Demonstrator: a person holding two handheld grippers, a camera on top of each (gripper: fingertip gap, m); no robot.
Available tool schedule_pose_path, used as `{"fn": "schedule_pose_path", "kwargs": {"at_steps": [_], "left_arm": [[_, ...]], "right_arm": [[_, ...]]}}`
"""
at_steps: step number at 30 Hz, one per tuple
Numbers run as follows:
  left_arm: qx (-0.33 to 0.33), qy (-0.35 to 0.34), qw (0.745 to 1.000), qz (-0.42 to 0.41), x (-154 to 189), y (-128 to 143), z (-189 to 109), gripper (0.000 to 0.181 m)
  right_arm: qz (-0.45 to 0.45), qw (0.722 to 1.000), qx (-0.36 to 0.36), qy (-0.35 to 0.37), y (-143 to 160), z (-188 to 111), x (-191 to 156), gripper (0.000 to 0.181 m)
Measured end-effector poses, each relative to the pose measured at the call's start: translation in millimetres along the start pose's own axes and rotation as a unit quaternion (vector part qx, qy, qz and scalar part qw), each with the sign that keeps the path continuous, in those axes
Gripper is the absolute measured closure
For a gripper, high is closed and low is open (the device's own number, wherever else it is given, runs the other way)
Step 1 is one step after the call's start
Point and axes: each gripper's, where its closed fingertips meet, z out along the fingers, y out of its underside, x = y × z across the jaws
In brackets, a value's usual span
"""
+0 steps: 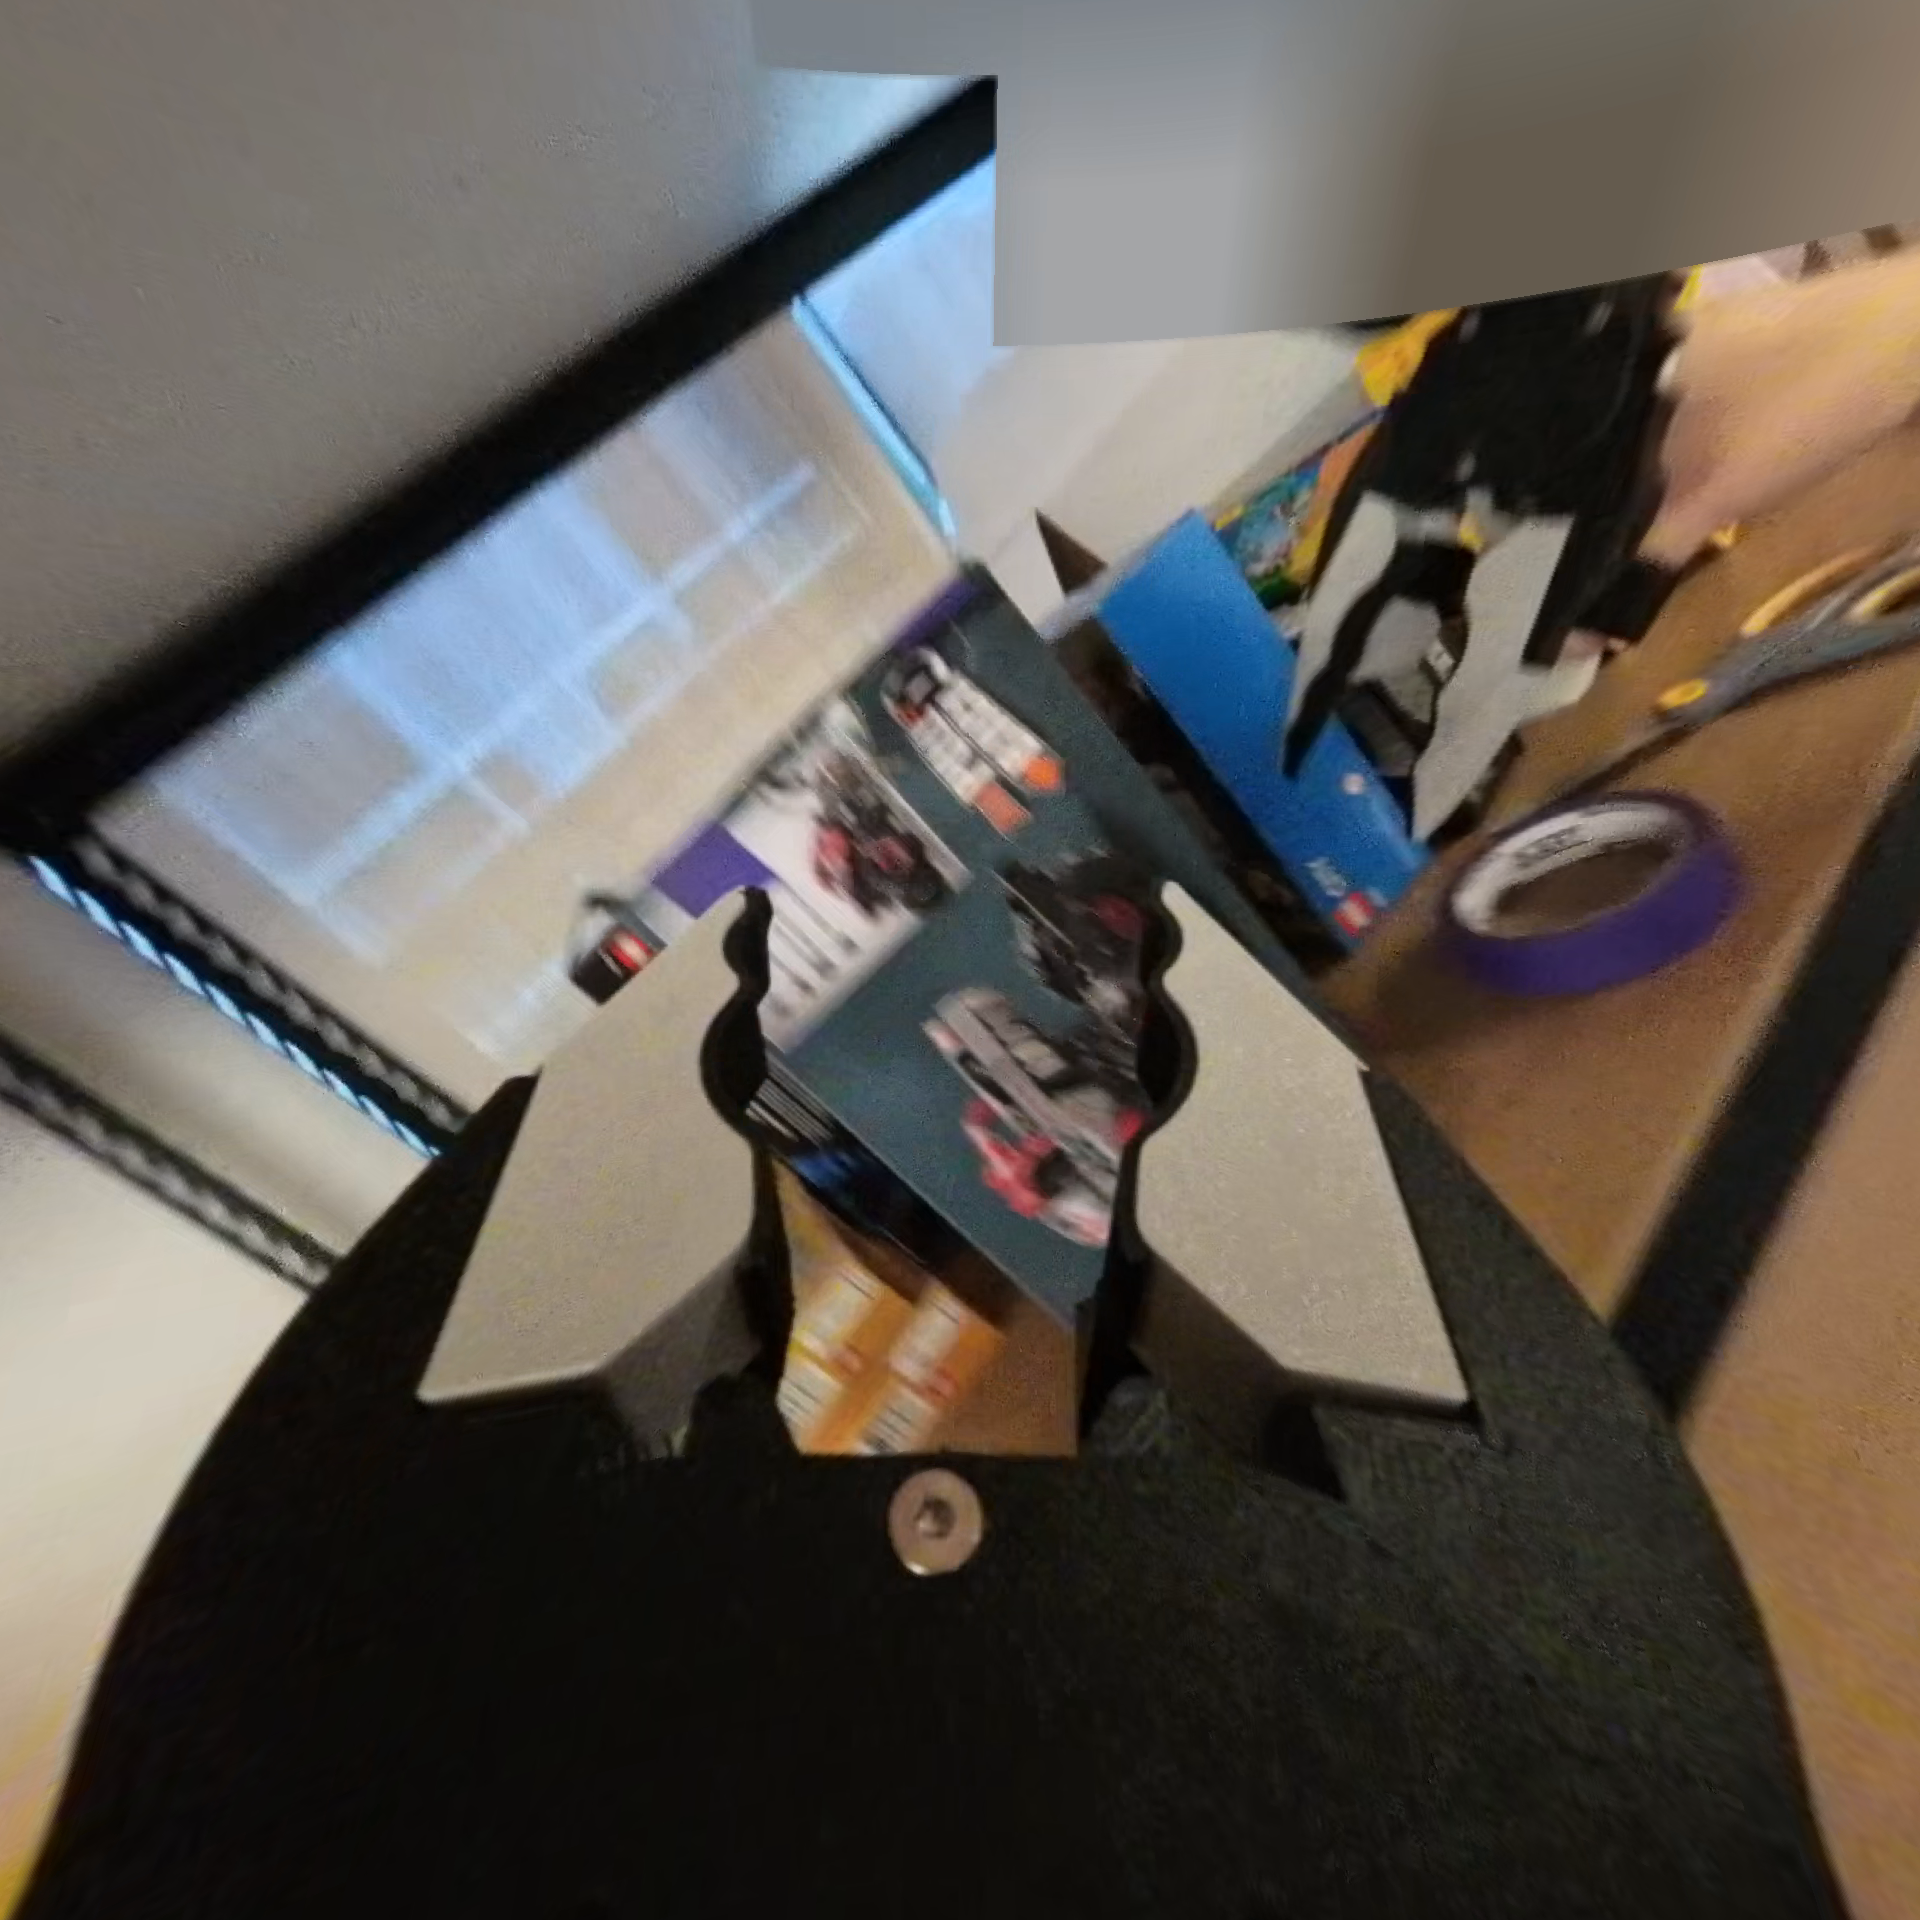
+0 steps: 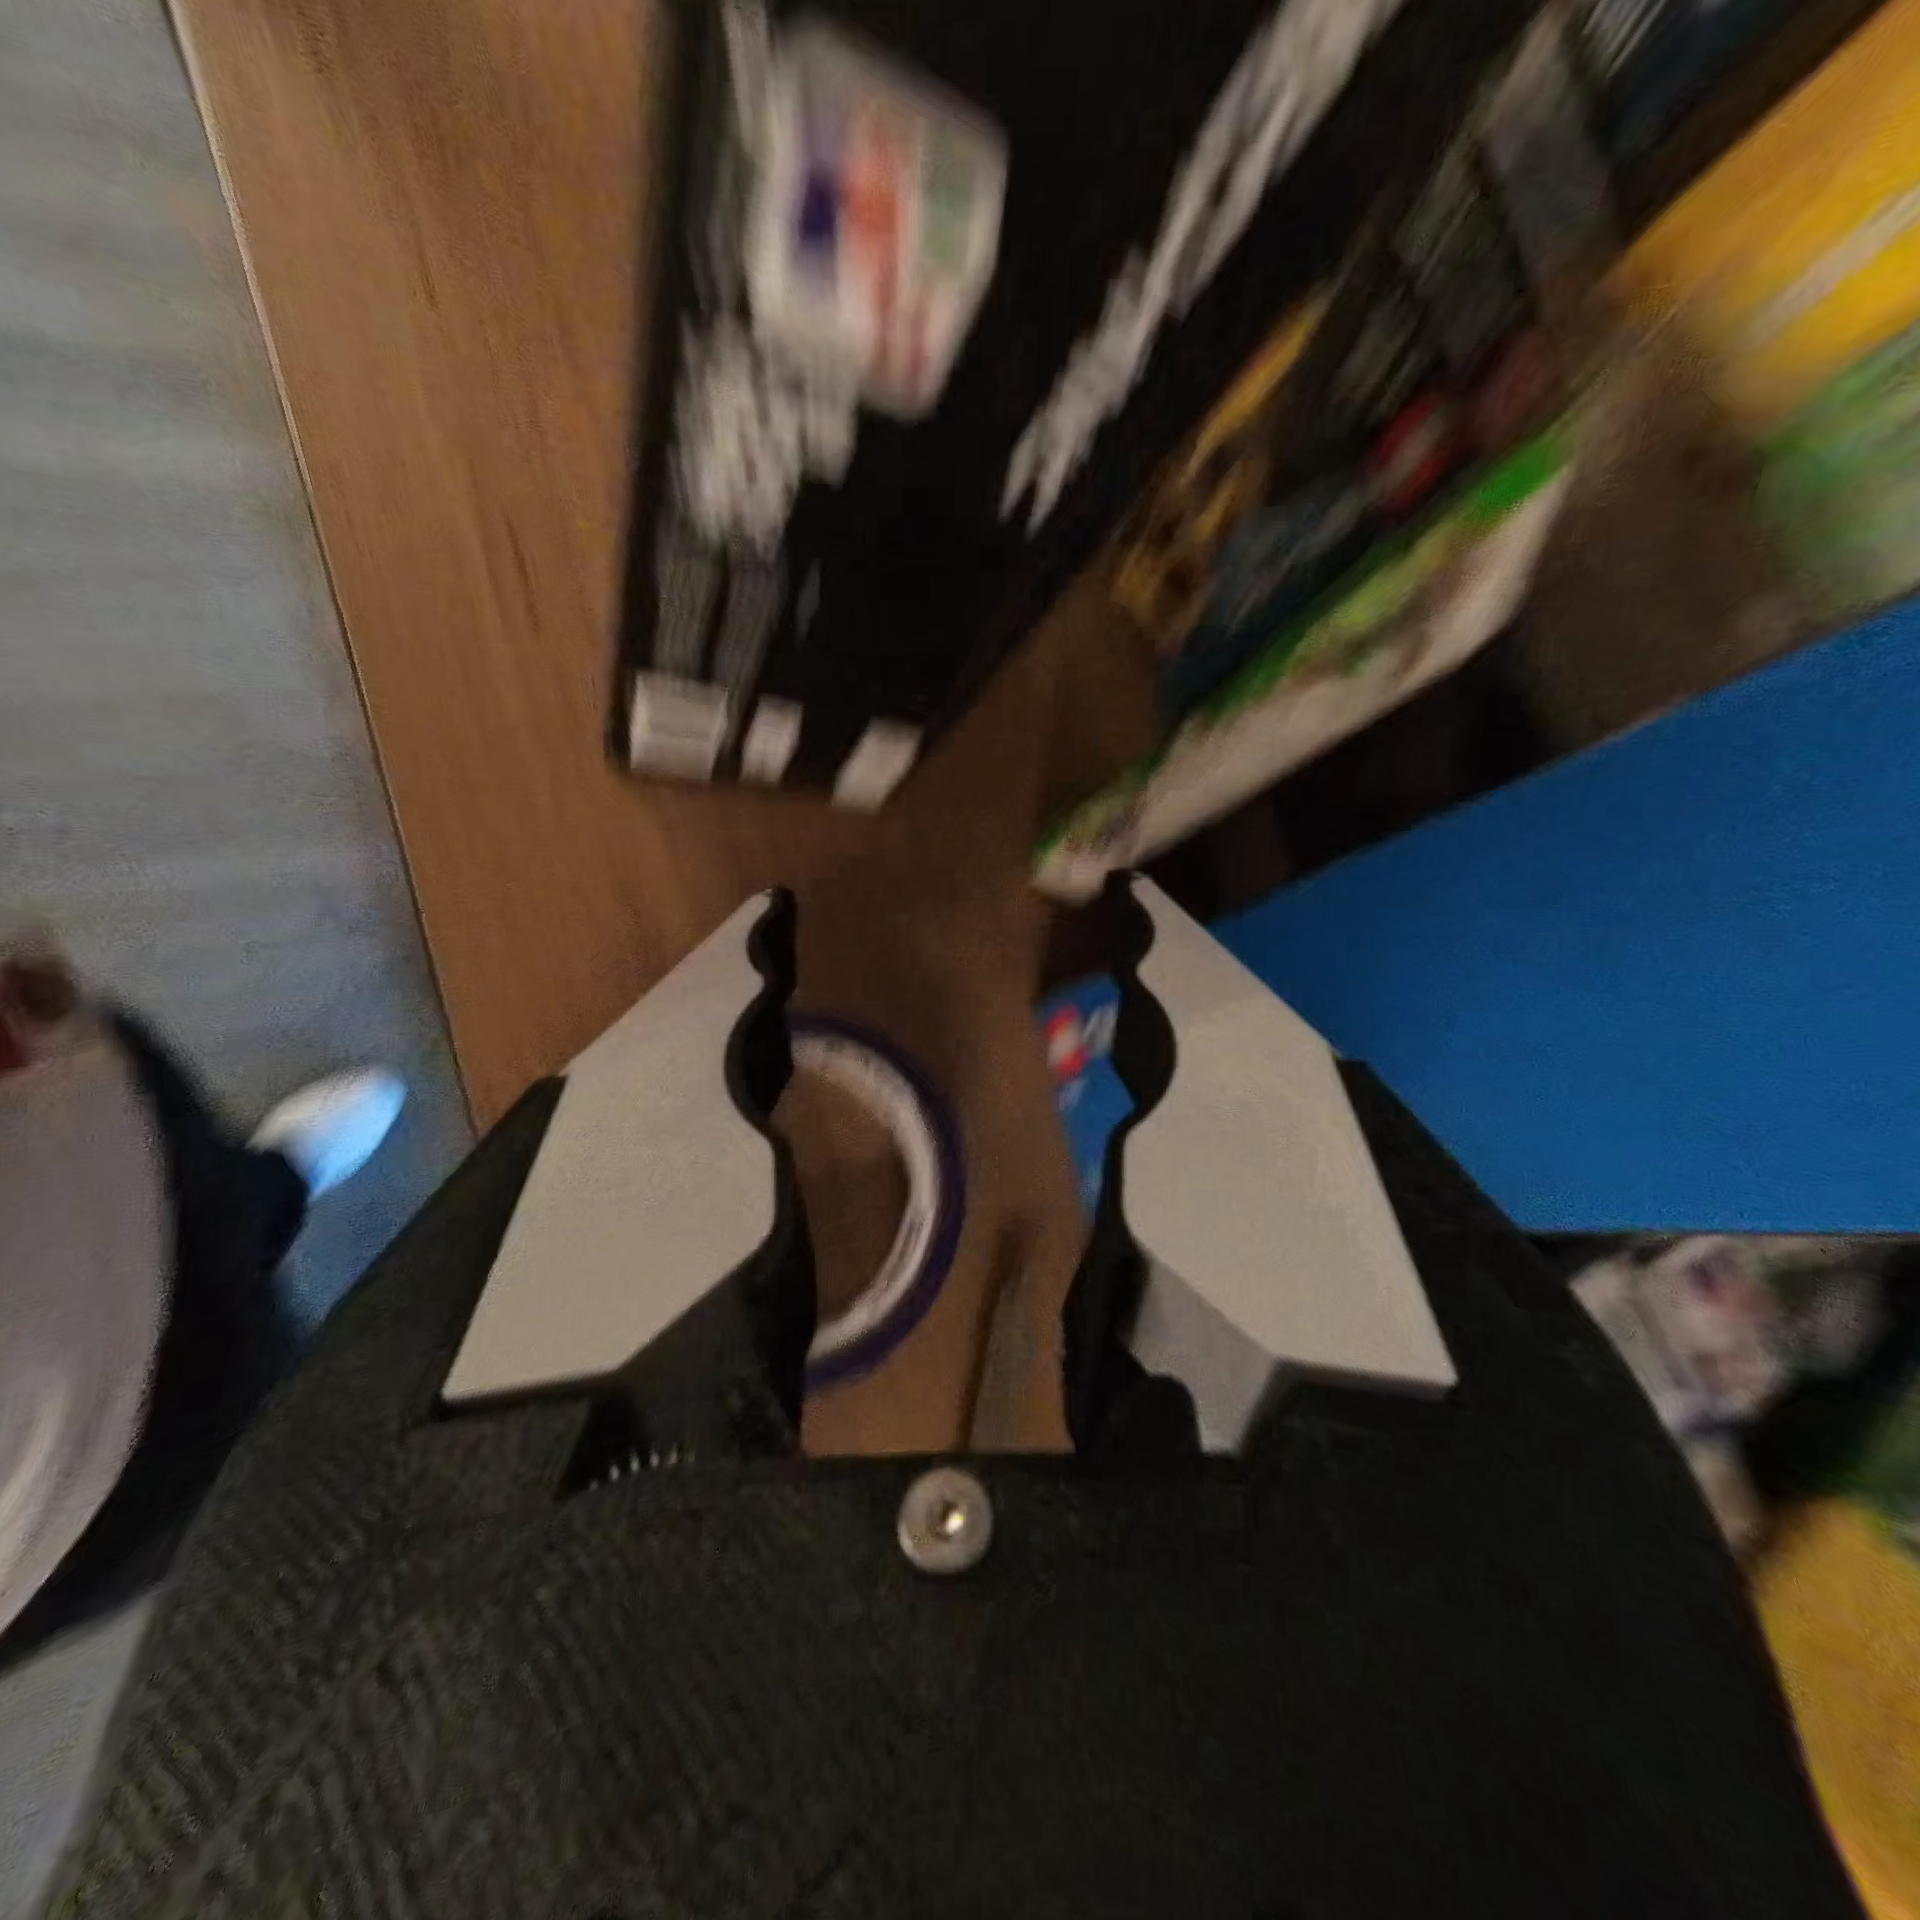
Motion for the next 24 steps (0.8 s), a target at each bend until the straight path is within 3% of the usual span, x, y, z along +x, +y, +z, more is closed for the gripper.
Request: {"fn": "schedule_pose_path", "kwargs": {"at_steps": [2,4,6,8,10,13,24], "left_arm": [[0.028,0.022,0.997,0.066,-23,-19,12,0.108],[0.049,0.056,0.993,0.09,-37,-33,29,0.11],[0.054,0.111,0.988,0.096,-39,-38,47,0.117],[0.026,0.153,0.981,0.117,-36,-31,64,0.123],[-0.009,0.151,0.977,0.153,-40,-20,81,0.124],[-0.023,0.19,0.966,0.174,-31,-11,91,0.144],[0.008,0.233,0.963,0.137,-26,-15,94,0.148]], "right_arm": [[-0.034,0.988,0.143,0.056,-69,-36,5,0.118],[-0.09,0.953,0.264,0.12,-125,-73,6,0.118],[-0.151,0.926,0.309,0.157,-154,-90,4,0.118],[-0.179,0.929,0.291,0.141,-166,-84,0,0.117],[-0.205,0.932,0.275,0.12,-173,-72,-3,0.118],[-0.218,0.941,0.239,0.099,-176,-53,-2,0.119],[-0.208,0.955,0.207,0.047,-169,-31,-4,0.127]]}}
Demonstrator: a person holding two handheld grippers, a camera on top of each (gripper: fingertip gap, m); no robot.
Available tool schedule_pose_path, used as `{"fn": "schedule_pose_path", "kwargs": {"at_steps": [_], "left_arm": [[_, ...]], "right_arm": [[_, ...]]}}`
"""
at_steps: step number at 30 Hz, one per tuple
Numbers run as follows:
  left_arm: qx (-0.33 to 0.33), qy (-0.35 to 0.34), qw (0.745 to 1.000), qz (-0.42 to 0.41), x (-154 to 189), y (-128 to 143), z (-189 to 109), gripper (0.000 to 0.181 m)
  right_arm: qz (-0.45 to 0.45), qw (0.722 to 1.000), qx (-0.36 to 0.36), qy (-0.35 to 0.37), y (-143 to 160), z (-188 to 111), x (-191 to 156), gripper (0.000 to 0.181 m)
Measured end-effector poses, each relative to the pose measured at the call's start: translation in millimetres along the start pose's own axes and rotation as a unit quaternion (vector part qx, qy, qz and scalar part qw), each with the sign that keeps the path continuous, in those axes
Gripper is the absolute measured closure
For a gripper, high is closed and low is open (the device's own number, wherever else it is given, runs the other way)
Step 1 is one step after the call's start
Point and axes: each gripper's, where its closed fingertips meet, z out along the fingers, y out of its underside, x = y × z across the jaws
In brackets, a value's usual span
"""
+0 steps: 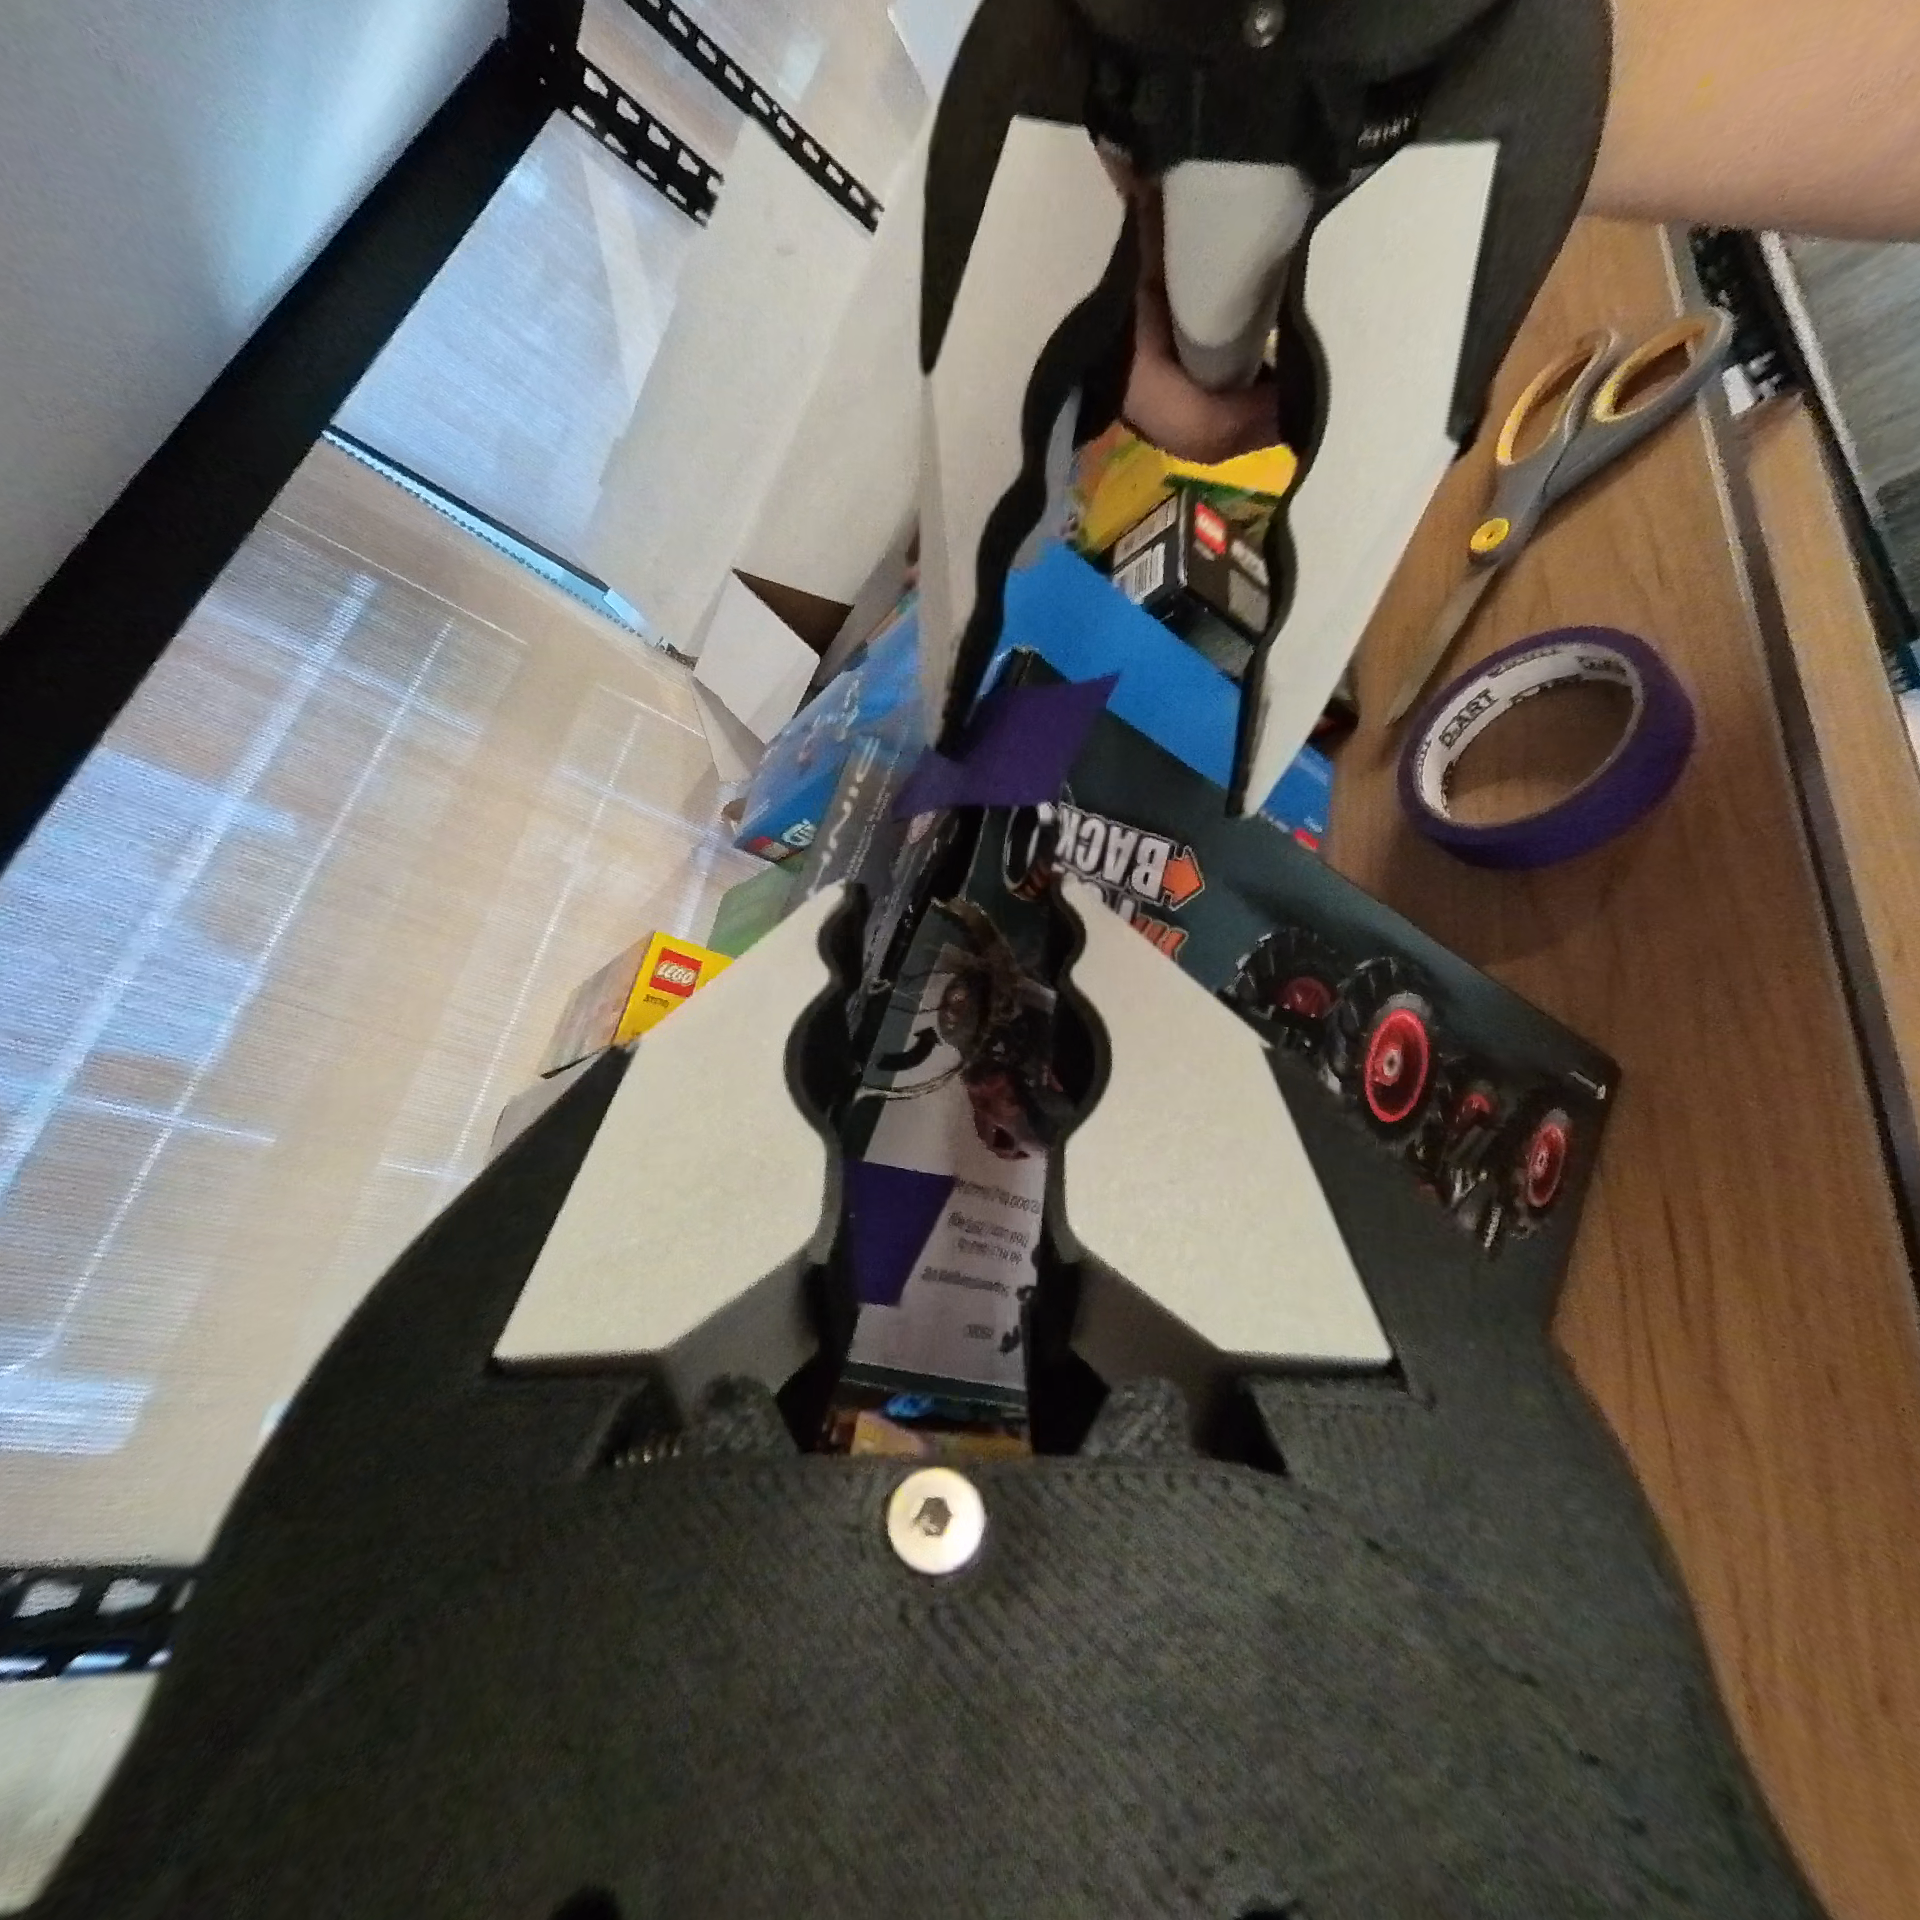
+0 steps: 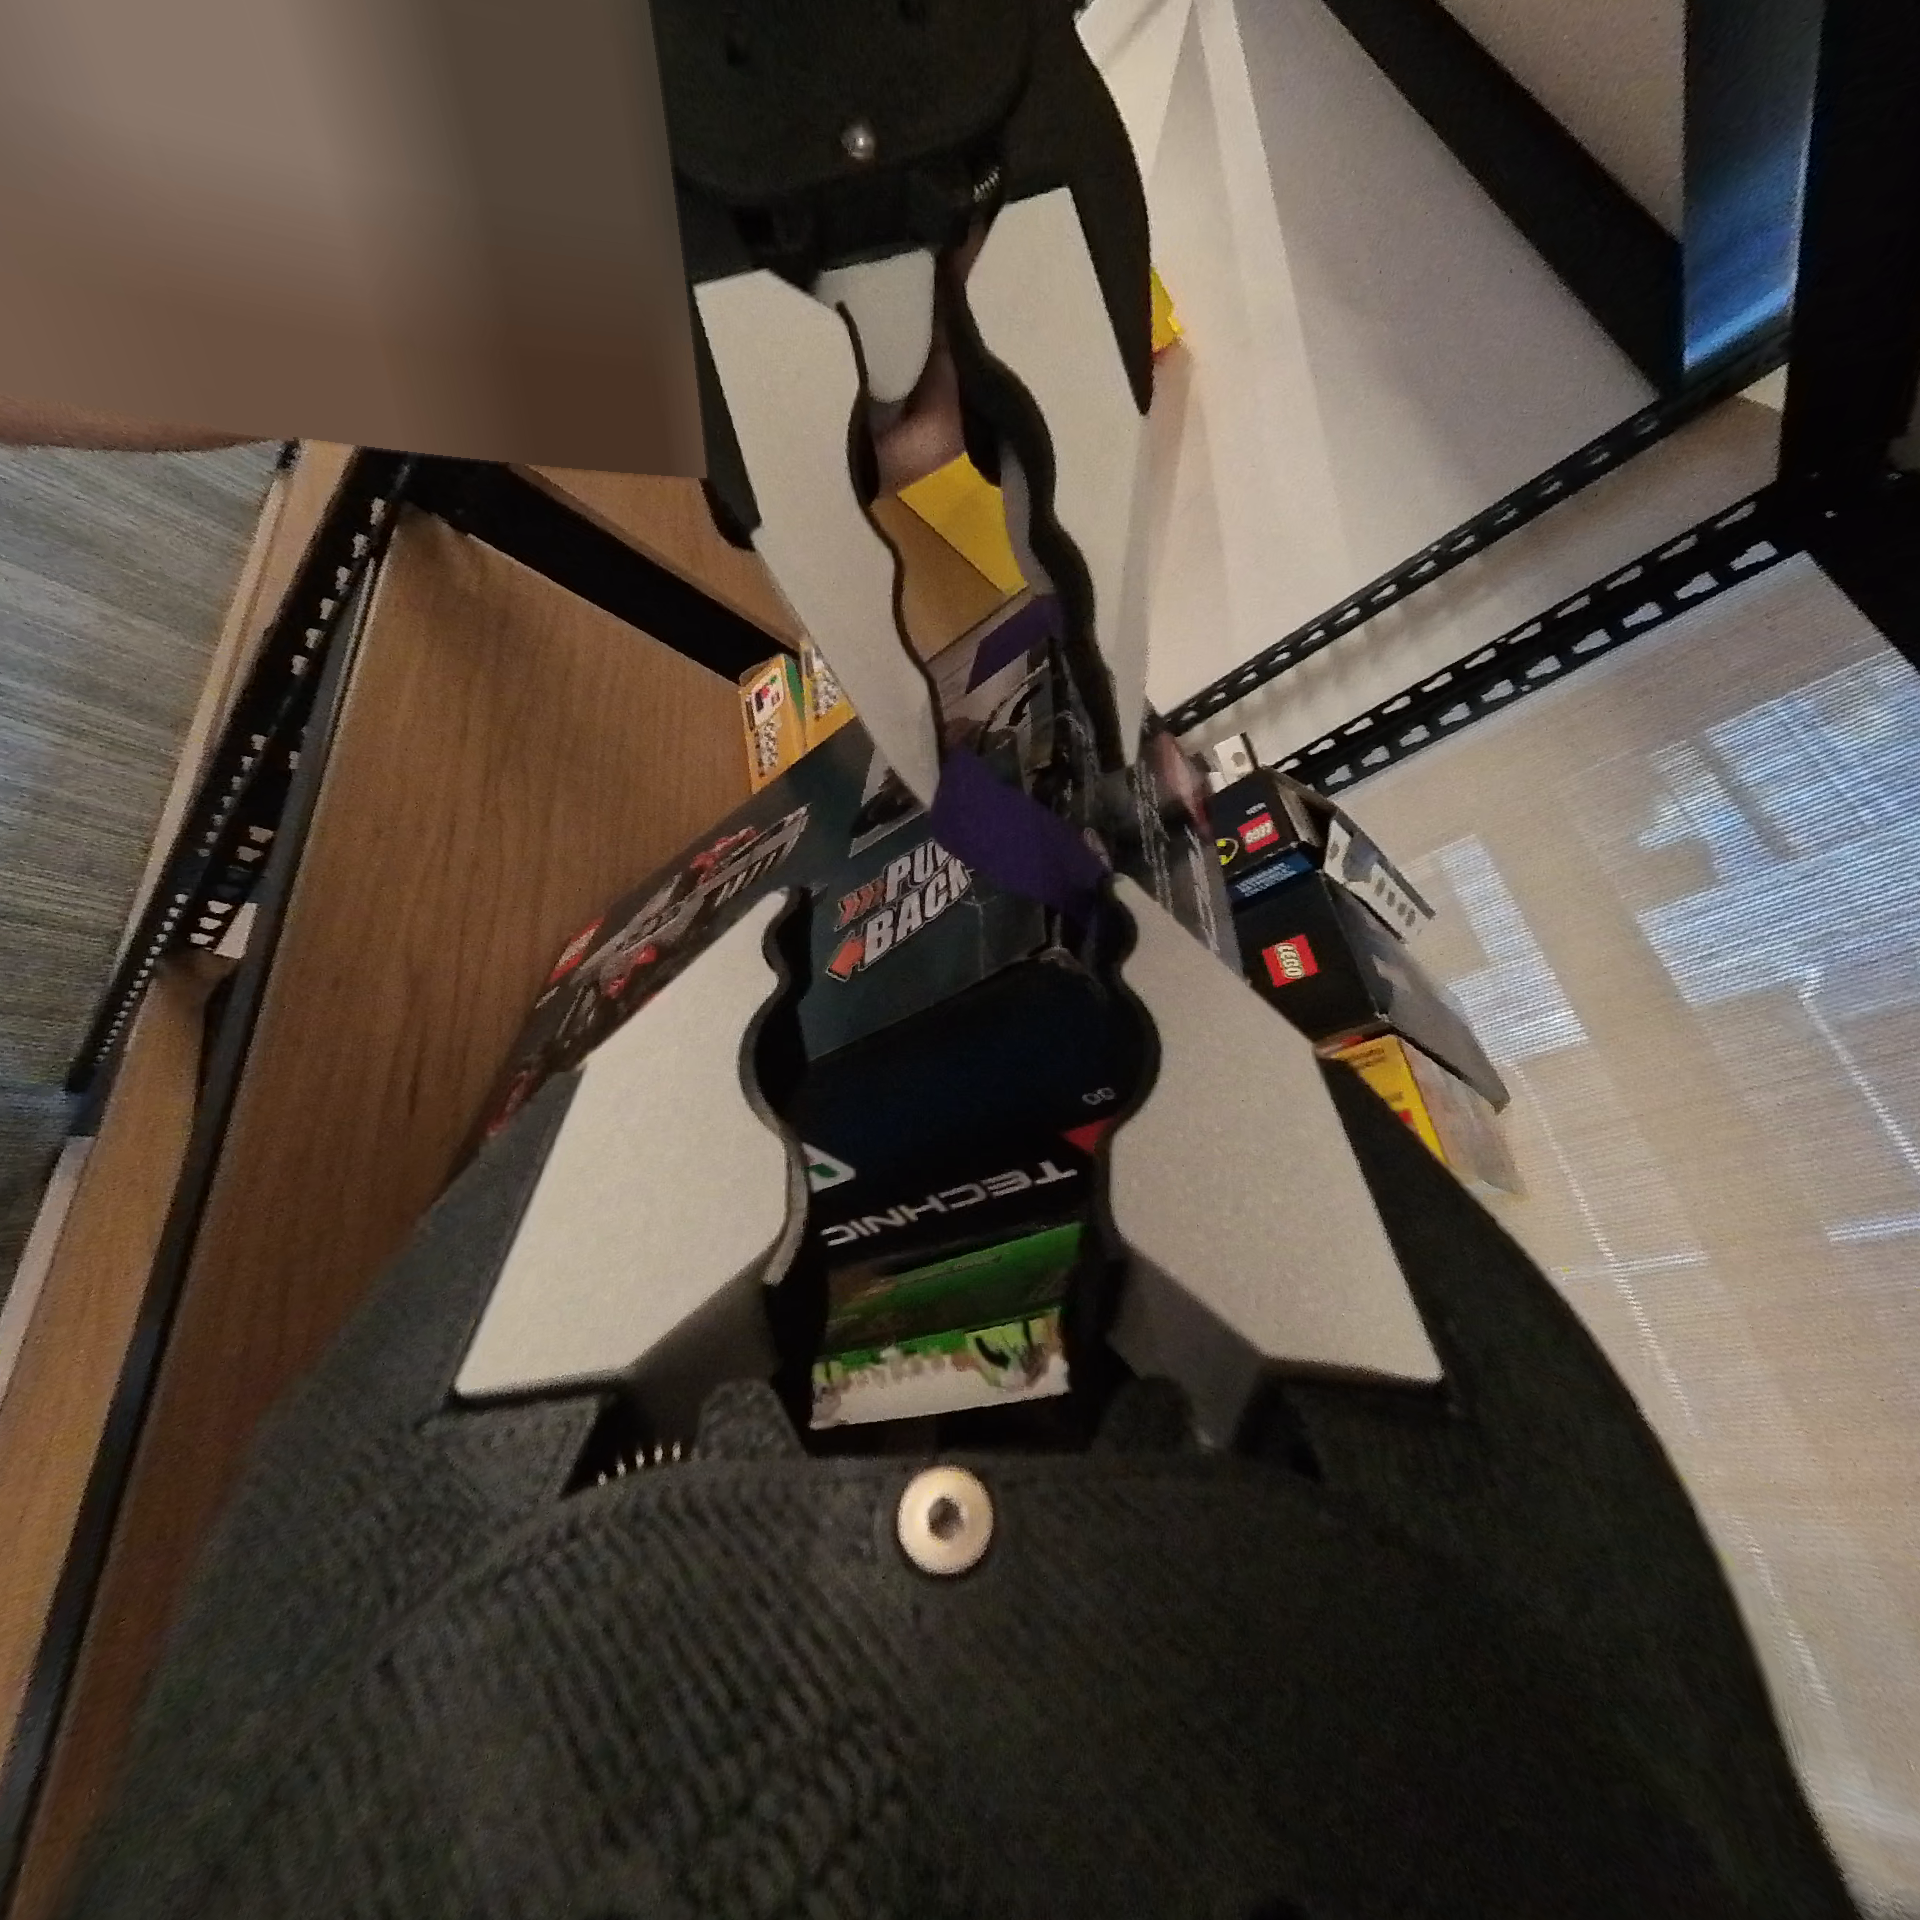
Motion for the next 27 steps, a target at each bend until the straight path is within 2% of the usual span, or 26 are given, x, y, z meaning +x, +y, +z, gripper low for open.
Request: {"fn": "schedule_pose_path", "kwargs": {"at_steps": [4,6,9,11,13,15,17,23,27], "left_arm": [[0.006,0.015,1.0,-0.025,2,1,3,0.155],[0.014,0.032,0.998,-0.056,3,0,2,0.159],[0.024,0.035,0.997,-0.06,3,-1,-1,0.161],[0.025,0.031,0.997,-0.059,3,-1,0,0.161],[0.024,0.029,0.998,-0.057,2,-1,1,0.161],[0.024,0.028,0.998,-0.053,2,-1,2,0.162],[0.023,0.031,0.998,-0.053,2,-1,2,0.161],[0.022,0.031,0.998,-0.047,2,-1,2,0.162],[0.02,0.031,0.998,-0.044,2,-1,1,0.162]], "right_arm": [[0.01,1.0,0.004,-0.013,1,-1,0,0.124],[0.044,0.998,0.035,-0.036,-8,-5,-2,0.121],[0.19,0.967,0.14,-0.094,-41,-23,7,0.123],[0.305,0.933,0.172,-0.083,-46,-30,33,0.143],[0.368,0.917,0.132,-0.078,-33,-23,40,0.147],[0.373,0.922,0.083,-0.068,-19,-16,34,0.143],[0.383,0.92,0.066,-0.055,-16,-14,33,0.149],[0.343,0.937,-0.019,-0.058,-12,-8,22,0.149],[0.343,0.937,-0.042,-0.053,-7,-1,21,0.154]]}}
